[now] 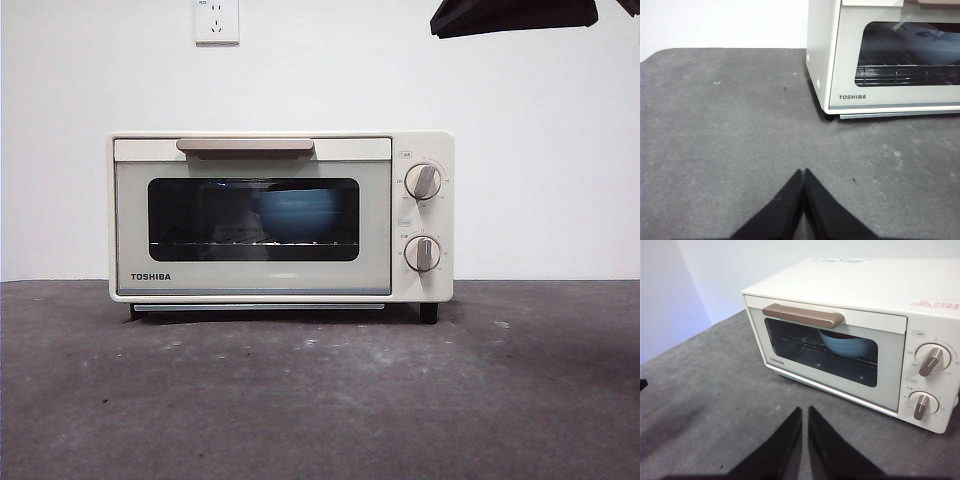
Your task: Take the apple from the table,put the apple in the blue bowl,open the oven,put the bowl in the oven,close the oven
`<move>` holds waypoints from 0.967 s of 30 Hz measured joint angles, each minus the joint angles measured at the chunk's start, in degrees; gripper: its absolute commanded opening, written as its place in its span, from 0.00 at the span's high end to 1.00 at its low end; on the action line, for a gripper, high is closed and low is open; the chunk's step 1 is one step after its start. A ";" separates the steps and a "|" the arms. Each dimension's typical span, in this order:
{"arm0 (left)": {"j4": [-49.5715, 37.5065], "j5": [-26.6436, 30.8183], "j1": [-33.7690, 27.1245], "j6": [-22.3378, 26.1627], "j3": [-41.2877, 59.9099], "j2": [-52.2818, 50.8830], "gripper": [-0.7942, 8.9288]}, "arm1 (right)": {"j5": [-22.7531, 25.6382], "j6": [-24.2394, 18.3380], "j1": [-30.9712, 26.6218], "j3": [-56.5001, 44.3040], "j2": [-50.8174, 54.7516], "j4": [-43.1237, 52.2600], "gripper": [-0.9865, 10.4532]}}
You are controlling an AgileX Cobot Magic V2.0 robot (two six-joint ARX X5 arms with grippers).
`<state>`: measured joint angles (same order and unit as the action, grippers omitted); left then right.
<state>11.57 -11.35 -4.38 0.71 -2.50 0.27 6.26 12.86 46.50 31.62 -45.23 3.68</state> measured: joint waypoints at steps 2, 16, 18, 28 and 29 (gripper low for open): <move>0.00 0.00 0.00 -0.04 0.00 0.00 0.91 | 0.00 -0.02 0.00 0.00 0.00 0.02 0.91; 0.00 0.00 0.00 -0.07 0.02 0.00 0.91 | 0.00 -0.02 0.00 0.00 0.00 -0.04 0.91; 0.00 0.00 0.00 -0.07 0.00 0.00 0.91 | -0.02 -0.04 -0.02 -0.04 0.74 -1.11 0.91; 0.00 0.00 0.00 -0.20 0.02 0.00 0.91 | -2.82 -4.57 -16.41 -0.46 12.31 -4.37 0.91; 0.00 0.00 0.00 -0.20 0.00 0.00 0.91 | -4.37 -5.03 -19.78 -0.68 13.70 -5.57 0.91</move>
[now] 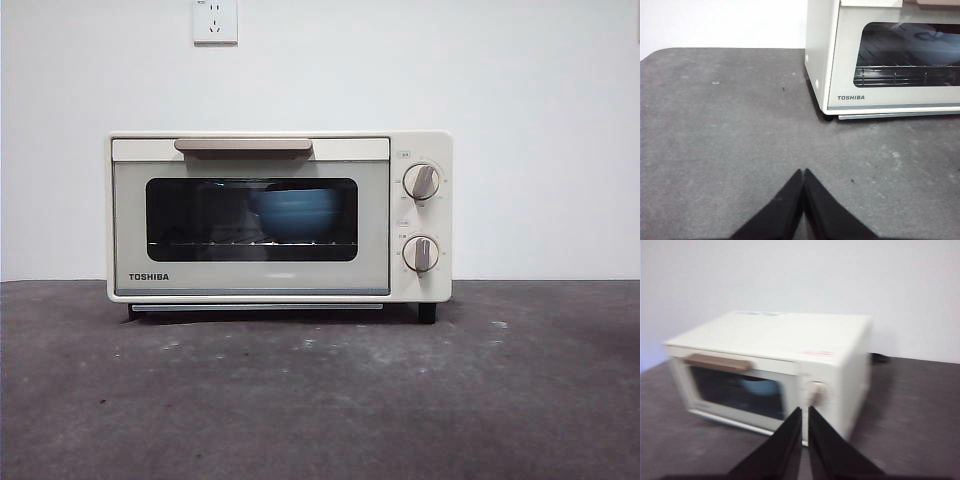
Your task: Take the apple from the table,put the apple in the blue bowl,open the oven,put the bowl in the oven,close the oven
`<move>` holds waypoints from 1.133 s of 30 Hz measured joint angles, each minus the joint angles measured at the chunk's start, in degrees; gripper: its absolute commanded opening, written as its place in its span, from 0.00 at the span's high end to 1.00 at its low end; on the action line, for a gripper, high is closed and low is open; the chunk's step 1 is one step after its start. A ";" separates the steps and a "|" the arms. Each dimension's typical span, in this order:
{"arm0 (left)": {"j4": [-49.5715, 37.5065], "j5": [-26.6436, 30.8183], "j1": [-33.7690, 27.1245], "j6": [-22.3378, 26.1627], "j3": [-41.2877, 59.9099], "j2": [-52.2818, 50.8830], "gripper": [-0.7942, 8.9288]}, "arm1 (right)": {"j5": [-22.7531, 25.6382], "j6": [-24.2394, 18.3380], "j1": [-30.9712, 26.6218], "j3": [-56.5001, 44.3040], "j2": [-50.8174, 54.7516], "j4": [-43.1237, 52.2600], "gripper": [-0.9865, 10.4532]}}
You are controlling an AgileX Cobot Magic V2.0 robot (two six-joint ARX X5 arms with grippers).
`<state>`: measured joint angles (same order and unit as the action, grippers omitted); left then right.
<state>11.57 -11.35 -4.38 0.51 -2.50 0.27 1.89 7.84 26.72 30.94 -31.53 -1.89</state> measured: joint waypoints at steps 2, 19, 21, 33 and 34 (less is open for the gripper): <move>0.00 0.00 0.00 0.00 0.02 0.00 0.91 | -1.57 -0.92 -5.31 -0.33 2.27 -2.25 0.91; 0.00 0.00 0.00 0.00 0.02 0.00 0.91 | -3.45 -9.27 -26.10 -17.73 20.26 7.58 0.91; 0.00 0.00 0.00 0.00 0.02 0.00 0.91 | -3.45 -9.20 -26.16 -21.00 22.38 9.31 0.91; 0.00 0.00 0.00 0.00 0.02 0.00 0.91 | -3.41 -8.15 -26.16 -30.03 30.05 4.92 0.91; 0.00 0.00 0.00 0.00 0.02 0.00 0.91 | -3.41 -8.02 -26.16 -30.03 30.38 3.83 0.91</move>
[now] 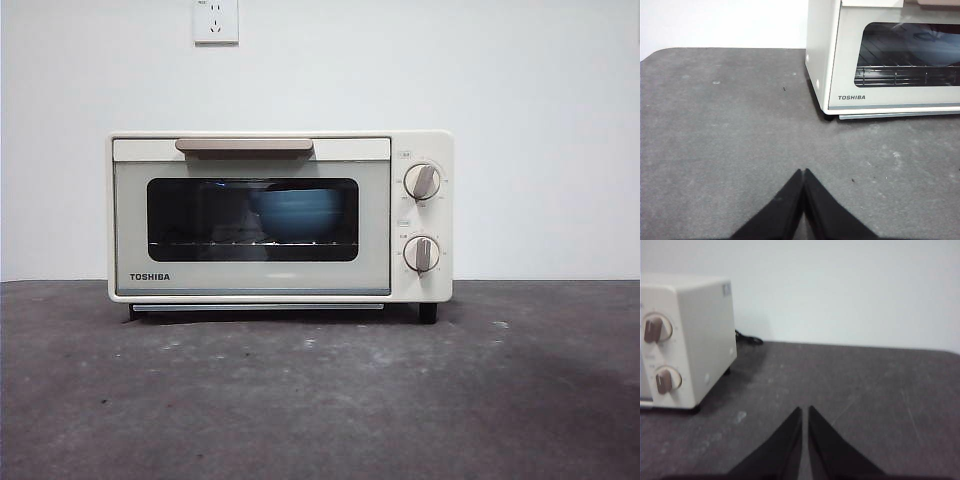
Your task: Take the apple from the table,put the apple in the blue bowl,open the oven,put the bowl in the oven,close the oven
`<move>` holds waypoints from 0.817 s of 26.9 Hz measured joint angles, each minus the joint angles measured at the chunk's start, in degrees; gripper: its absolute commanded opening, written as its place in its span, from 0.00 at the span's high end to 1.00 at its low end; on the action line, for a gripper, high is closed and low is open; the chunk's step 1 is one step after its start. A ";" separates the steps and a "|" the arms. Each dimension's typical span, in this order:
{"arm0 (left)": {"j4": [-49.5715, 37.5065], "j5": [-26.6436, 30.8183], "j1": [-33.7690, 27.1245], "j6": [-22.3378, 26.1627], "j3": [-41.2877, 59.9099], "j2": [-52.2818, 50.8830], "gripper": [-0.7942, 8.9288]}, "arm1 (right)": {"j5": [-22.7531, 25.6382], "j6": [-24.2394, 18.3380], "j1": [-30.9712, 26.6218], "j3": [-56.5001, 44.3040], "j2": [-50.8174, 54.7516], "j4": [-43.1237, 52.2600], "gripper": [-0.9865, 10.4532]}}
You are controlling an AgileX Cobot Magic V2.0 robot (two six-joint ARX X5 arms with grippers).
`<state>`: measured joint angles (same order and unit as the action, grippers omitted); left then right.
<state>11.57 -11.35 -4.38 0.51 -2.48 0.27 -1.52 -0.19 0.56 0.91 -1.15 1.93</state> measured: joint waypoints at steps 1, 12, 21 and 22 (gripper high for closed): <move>0.00 0.00 0.00 0.00 0.00 0.00 0.91 | 0.00 0.02 0.00 0.00 0.35 -1.11 0.91; -0.02 0.00 0.00 0.00 0.00 0.00 0.91 | 0.00 1.51 0.02 0.02 0.81 -11.72 0.91; -0.02 0.00 0.00 0.00 0.00 0.00 0.91 | 0.02 3.48 0.02 0.00 0.81 -11.47 0.91; -0.02 0.00 0.00 0.00 0.00 0.00 0.91 | 0.02 3.48 0.02 0.00 0.81 -11.47 0.91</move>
